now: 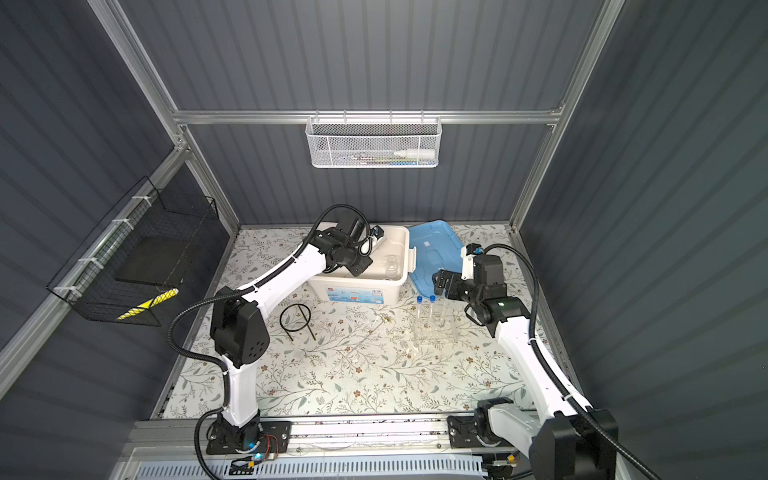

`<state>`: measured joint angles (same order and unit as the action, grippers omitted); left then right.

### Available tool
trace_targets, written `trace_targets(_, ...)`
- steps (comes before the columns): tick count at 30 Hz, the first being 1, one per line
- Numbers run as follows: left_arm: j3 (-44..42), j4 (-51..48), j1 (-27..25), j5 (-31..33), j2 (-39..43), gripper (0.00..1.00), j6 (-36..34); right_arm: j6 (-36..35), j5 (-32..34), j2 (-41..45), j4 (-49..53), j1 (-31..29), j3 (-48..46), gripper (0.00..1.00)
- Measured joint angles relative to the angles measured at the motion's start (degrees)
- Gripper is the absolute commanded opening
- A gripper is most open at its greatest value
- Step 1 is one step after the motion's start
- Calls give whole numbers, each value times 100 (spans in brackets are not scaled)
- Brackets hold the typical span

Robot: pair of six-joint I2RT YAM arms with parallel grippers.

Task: Organize the chemistry lab equipment
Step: 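Carry the bottle brush over the white box and lower it inside, then open the left gripper to release the brush in the box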

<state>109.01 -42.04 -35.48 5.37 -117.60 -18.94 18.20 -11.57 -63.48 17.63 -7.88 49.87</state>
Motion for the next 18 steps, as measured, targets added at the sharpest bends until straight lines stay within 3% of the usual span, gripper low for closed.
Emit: trace_targets(18, 219, 2, 146, -358, -702, 2, 4, 0, 4, -247, -2, 0, 0, 99)
